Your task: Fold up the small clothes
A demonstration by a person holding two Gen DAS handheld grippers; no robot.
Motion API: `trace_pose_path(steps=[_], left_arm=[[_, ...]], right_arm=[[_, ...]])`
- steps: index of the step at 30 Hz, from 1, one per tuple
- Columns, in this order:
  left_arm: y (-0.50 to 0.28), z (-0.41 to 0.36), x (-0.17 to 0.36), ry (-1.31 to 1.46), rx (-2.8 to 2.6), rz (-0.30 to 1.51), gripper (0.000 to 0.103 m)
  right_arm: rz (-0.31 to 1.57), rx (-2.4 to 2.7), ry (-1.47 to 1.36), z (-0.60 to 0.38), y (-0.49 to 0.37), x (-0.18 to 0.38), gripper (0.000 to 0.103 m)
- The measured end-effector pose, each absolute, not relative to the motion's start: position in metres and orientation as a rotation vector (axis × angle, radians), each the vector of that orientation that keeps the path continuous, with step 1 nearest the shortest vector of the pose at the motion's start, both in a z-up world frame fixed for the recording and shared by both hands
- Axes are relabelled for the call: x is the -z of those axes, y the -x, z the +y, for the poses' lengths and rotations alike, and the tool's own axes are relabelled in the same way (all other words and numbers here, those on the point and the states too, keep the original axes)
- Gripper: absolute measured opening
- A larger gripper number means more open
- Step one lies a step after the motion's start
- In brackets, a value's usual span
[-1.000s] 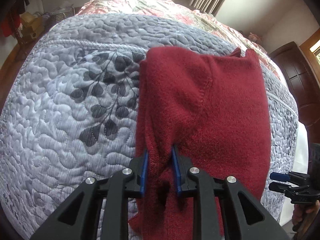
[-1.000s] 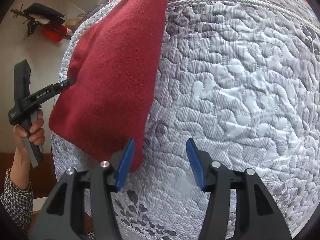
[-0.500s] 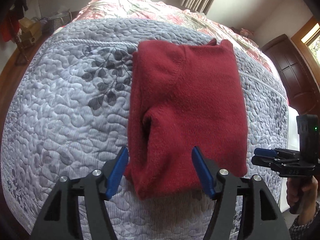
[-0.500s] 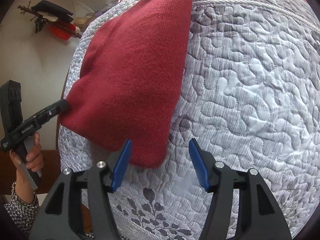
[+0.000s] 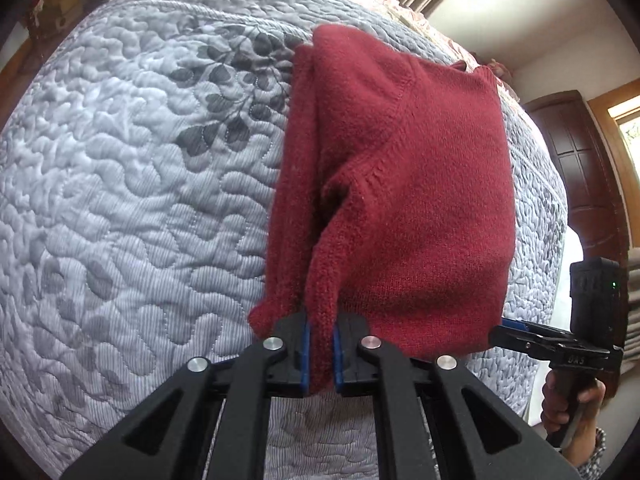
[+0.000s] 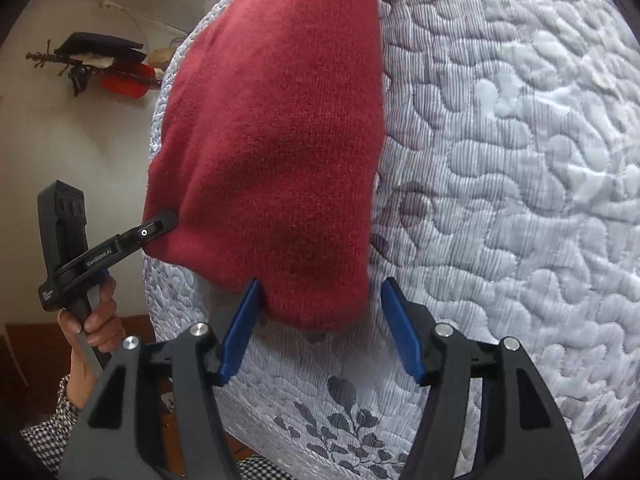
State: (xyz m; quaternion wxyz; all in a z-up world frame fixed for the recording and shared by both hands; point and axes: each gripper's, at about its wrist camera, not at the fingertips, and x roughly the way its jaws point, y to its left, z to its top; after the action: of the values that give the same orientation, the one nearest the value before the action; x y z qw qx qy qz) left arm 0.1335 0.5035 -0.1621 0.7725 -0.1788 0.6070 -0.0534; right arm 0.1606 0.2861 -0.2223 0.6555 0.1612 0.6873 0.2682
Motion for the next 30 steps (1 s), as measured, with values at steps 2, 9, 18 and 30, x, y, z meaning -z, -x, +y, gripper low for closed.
trace_pose_path(steps=[2,9,18,30], left_arm=[[-0.135,0.5,0.163,0.374,0.124,1.319,0.008],[-0.137,0.505,0.165,0.34,0.163,1.315,0.011],[-0.141,0.5,0.175,0.315,0.178,1.34,0.018],[-0.23,0.528,0.131,0.361,0.124,1.219,0.05]], right_arm=[[1.571,-0.594,-0.384,0.285,-0.159,0.233,0.047],[1.488,-0.61,-0.386,0.285,-0.144,0.216,0.026],[1.53,-0.561,-0.287,0.304,-0.148,0.229,0.039],[1.371,-0.531,-0.191,0.282,-0.234,0.174,0.064]])
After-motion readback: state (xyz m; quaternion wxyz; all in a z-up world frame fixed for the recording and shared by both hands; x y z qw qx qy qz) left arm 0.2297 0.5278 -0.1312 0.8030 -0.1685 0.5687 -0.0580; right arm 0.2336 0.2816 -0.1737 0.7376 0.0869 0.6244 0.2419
